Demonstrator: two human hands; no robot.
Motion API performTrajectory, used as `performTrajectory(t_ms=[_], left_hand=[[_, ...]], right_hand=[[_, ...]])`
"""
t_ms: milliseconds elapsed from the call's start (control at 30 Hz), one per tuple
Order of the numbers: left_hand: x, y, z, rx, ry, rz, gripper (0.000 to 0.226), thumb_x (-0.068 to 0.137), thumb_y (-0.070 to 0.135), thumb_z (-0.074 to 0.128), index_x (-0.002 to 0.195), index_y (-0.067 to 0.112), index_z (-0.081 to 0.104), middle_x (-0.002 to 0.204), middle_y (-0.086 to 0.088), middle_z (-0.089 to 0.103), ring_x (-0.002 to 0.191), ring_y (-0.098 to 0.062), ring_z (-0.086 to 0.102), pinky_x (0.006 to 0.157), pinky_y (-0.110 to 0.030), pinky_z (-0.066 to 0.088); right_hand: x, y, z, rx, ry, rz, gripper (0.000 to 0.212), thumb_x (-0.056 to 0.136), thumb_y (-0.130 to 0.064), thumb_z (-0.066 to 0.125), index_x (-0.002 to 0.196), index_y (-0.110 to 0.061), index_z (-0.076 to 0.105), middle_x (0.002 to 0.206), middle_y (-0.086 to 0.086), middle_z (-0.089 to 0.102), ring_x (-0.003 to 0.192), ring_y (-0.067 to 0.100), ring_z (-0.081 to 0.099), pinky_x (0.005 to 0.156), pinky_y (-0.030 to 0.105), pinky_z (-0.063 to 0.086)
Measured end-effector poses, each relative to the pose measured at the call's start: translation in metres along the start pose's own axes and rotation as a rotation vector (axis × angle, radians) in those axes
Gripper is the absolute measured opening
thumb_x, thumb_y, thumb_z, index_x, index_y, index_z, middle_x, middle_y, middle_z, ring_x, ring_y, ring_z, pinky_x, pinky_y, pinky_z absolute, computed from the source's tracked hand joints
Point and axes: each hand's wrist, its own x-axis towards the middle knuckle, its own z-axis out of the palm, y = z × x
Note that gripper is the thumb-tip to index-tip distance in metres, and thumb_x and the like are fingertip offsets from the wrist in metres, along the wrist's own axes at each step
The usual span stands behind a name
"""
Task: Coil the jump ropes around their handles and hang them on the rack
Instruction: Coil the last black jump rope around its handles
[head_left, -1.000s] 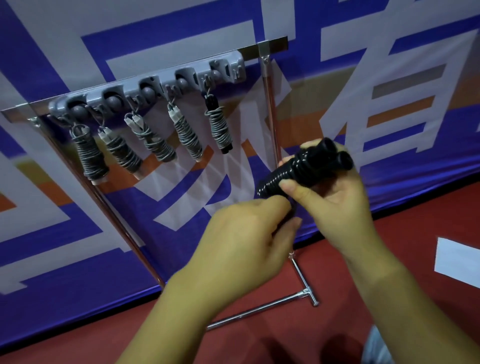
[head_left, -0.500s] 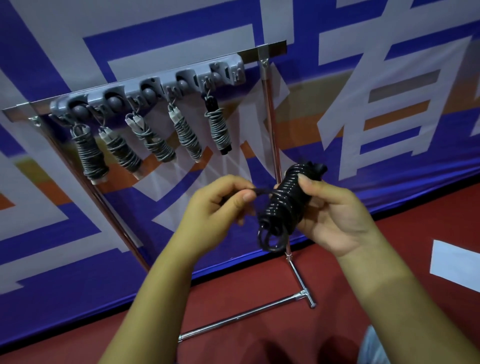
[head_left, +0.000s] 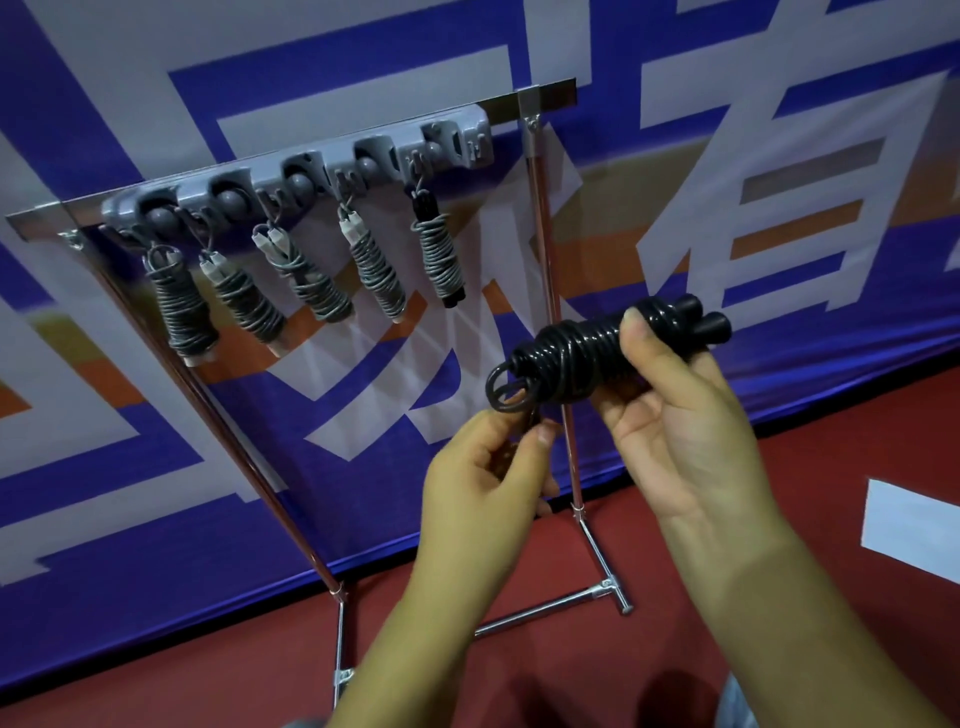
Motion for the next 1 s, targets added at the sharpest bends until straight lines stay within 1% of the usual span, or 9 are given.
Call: performTrajectory(t_ms=[100, 233, 333, 467, 600, 667, 767, 933, 1000], left_hand=[[-0.002, -0.003, 0.004, 0.119, 0.001, 0.069, 0.022, 0.081, 0.028, 0.063, 0.091, 0.048, 0.062, 0.075, -0.001, 0.064, 0.062, -0.008, 0.059, 0.060, -0.027, 0.051], [-0.004, -0.005, 0.007, 0.280, 0.029, 0.175, 0.015, 0.080, 0.028, 0.059, 0.086, 0.041, 0.064, 0.075, 0.002, 0.060, 0.066, -0.008, 0.058, 0.060, -0.021, 0.048], [-0.008, -0.005, 0.010, 0.354, 0.102, 0.261, 0.018, 0.080, 0.025, 0.062, 0.095, 0.031, 0.069, 0.076, 0.010, 0.061, 0.074, -0.003, 0.060, 0.061, -0.012, 0.046], [-0.013, -0.002, 0.014, 0.229, 0.149, 0.214, 0.012, 0.080, 0.025, 0.067, 0.080, 0.034, 0.058, 0.071, 0.013, 0.062, 0.063, -0.002, 0.058, 0.059, -0.010, 0.044], [-0.011, 0.003, 0.011, 0.043, 0.061, 0.205, 0.016, 0.076, 0.022, 0.071, 0.087, 0.032, 0.065, 0.078, 0.013, 0.063, 0.070, -0.002, 0.059, 0.066, -0.011, 0.045], [-0.011, 0.002, 0.009, 0.055, -0.004, 0.273, 0.016, 0.075, 0.026, 0.071, 0.090, 0.030, 0.067, 0.084, 0.011, 0.062, 0.076, -0.007, 0.061, 0.071, -0.013, 0.046], [-0.010, 0.000, 0.006, 0.075, -0.093, 0.355, 0.025, 0.079, 0.021, 0.068, 0.102, 0.028, 0.066, 0.091, 0.012, 0.059, 0.083, -0.012, 0.064, 0.077, -0.017, 0.048], [-0.003, -0.001, 0.000, -0.076, -0.076, 0.320, 0.018, 0.084, 0.023, 0.058, 0.093, 0.032, 0.070, 0.083, -0.001, 0.064, 0.070, -0.007, 0.065, 0.069, -0.017, 0.050], [-0.001, -0.001, -0.001, -0.073, -0.057, 0.306, 0.014, 0.082, 0.029, 0.060, 0.089, 0.030, 0.072, 0.083, 0.006, 0.058, 0.072, -0.003, 0.058, 0.069, -0.014, 0.046]], right_hand=[[0.000, -0.001, 0.004, -0.036, -0.011, -0.094, 0.025, 0.075, -0.010, 0.063, 0.097, -0.010, 0.052, 0.081, -0.001, 0.065, 0.082, 0.015, 0.068, 0.071, 0.031, 0.057], [-0.002, 0.002, 0.003, -0.097, -0.028, -0.166, 0.021, 0.075, -0.007, 0.064, 0.093, -0.011, 0.052, 0.078, -0.003, 0.066, 0.082, 0.014, 0.067, 0.074, 0.032, 0.056], [-0.003, 0.003, 0.002, -0.125, -0.031, -0.198, 0.022, 0.075, -0.006, 0.064, 0.092, -0.013, 0.053, 0.078, -0.004, 0.066, 0.085, 0.016, 0.067, 0.080, 0.037, 0.057], [-0.001, 0.002, 0.001, -0.136, -0.004, -0.201, 0.028, 0.072, -0.009, 0.067, 0.096, -0.013, 0.052, 0.082, -0.004, 0.066, 0.093, 0.020, 0.066, 0.084, 0.042, 0.056], [-0.002, 0.001, 0.002, -0.145, 0.001, -0.216, 0.028, 0.071, -0.010, 0.067, 0.095, -0.014, 0.052, 0.081, -0.004, 0.066, 0.089, 0.017, 0.066, 0.080, 0.038, 0.056], [-0.002, 0.000, 0.003, -0.144, -0.007, -0.235, 0.026, 0.072, -0.010, 0.067, 0.092, -0.015, 0.052, 0.079, -0.006, 0.067, 0.087, 0.016, 0.066, 0.079, 0.037, 0.056], [-0.003, -0.003, 0.004, -0.138, -0.021, -0.263, 0.024, 0.073, -0.009, 0.066, 0.091, -0.016, 0.053, 0.080, -0.007, 0.066, 0.086, 0.015, 0.066, 0.077, 0.034, 0.055], [-0.005, -0.002, 0.005, -0.108, -0.031, -0.254, 0.022, 0.074, -0.008, 0.065, 0.091, -0.015, 0.052, 0.079, -0.004, 0.066, 0.084, 0.016, 0.066, 0.073, 0.032, 0.055], [-0.005, -0.001, 0.006, -0.079, -0.035, -0.253, 0.022, 0.074, -0.008, 0.064, 0.091, -0.014, 0.051, 0.078, -0.005, 0.065, 0.082, 0.014, 0.066, 0.073, 0.032, 0.055]])
